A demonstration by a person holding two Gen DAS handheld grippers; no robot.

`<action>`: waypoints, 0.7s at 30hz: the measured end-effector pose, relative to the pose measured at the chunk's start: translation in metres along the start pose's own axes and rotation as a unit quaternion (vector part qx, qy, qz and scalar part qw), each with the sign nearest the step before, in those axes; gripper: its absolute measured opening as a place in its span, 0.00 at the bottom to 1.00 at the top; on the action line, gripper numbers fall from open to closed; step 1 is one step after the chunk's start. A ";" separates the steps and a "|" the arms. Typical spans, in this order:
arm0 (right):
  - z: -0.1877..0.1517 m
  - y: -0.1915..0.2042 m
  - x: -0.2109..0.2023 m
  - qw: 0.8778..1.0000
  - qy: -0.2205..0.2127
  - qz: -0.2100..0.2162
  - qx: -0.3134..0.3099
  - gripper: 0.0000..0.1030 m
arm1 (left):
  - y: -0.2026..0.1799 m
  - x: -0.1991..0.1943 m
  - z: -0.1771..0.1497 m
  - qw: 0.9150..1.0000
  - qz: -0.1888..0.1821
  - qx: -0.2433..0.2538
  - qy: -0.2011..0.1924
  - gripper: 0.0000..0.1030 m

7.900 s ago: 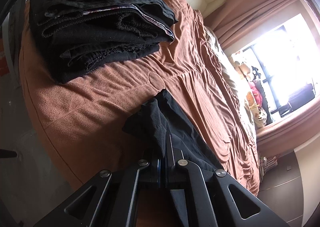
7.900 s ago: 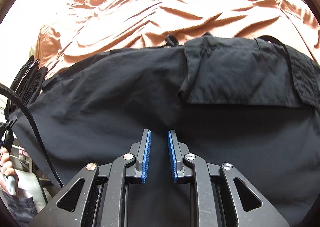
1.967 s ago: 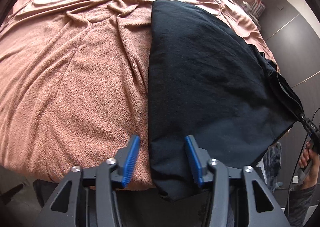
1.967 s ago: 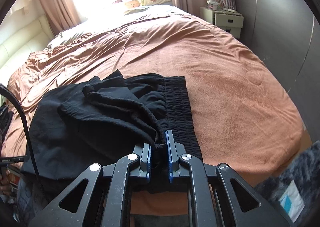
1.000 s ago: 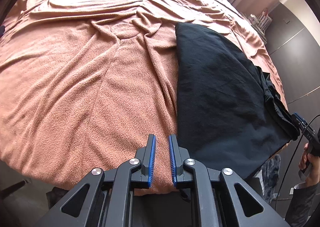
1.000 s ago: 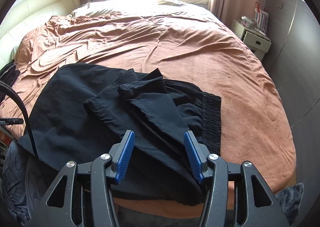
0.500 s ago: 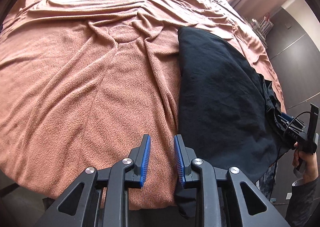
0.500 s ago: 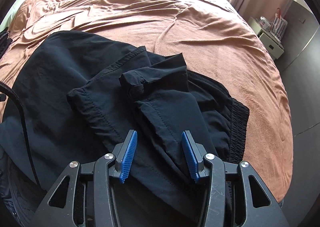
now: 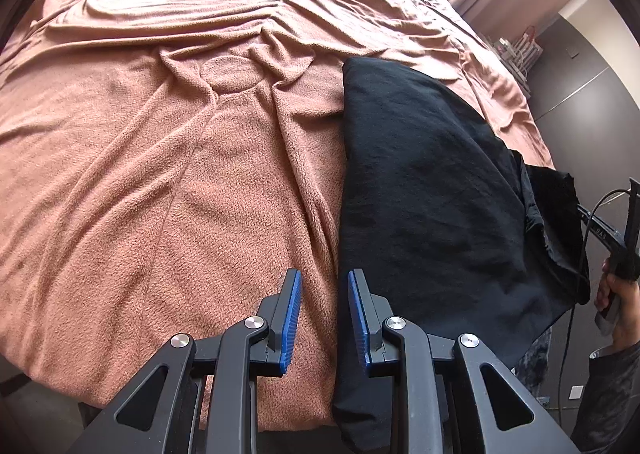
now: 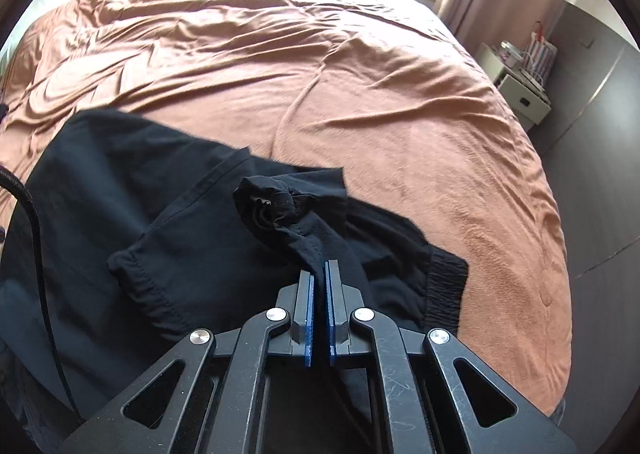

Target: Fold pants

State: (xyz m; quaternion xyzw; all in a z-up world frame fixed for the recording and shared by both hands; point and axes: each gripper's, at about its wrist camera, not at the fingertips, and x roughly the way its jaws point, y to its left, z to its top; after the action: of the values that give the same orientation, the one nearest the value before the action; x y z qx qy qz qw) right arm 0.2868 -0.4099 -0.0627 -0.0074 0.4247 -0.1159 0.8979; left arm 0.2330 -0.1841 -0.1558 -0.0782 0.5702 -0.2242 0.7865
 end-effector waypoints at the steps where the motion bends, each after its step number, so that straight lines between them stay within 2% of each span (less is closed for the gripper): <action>1: 0.000 -0.009 -0.001 1.000 -0.001 -0.004 0.012 0.02 | 0.000 0.000 -0.001 1.000 -0.001 0.000 0.000 0.26; 6: 0.004 -0.055 -0.002 0.996 0.006 -0.044 0.079 0.02 | 0.000 0.002 0.000 1.000 -0.002 0.002 0.002 0.26; 8: 0.001 -0.064 -0.007 0.994 0.005 -0.048 0.101 0.02 | 0.000 0.003 0.000 1.000 -0.002 0.000 0.002 0.26; 12: -0.003 -0.057 -0.019 0.994 -0.001 -0.021 0.106 0.03 | 0.002 0.004 -0.001 1.000 -0.004 -0.005 0.003 0.26; 16: -0.012 -0.033 -0.025 0.997 0.006 0.009 0.074 0.07 | 0.002 0.002 -0.003 1.000 -0.007 -0.004 0.003 0.26; 19: -0.020 -0.017 -0.027 0.998 0.009 0.033 0.056 0.24 | 0.000 -0.001 -0.006 1.000 -0.007 -0.001 0.003 0.26; 21: -0.024 -0.006 -0.028 0.998 0.006 0.049 0.041 0.44 | 0.000 -0.001 -0.007 1.000 -0.008 -0.001 0.003 0.26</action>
State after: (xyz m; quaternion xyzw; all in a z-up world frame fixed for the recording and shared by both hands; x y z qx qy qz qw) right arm 0.2501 -0.4080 -0.0556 0.0507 0.4244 -0.0890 0.8997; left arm 0.2263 -0.1827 -0.1570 -0.0826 0.5722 -0.2305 0.7827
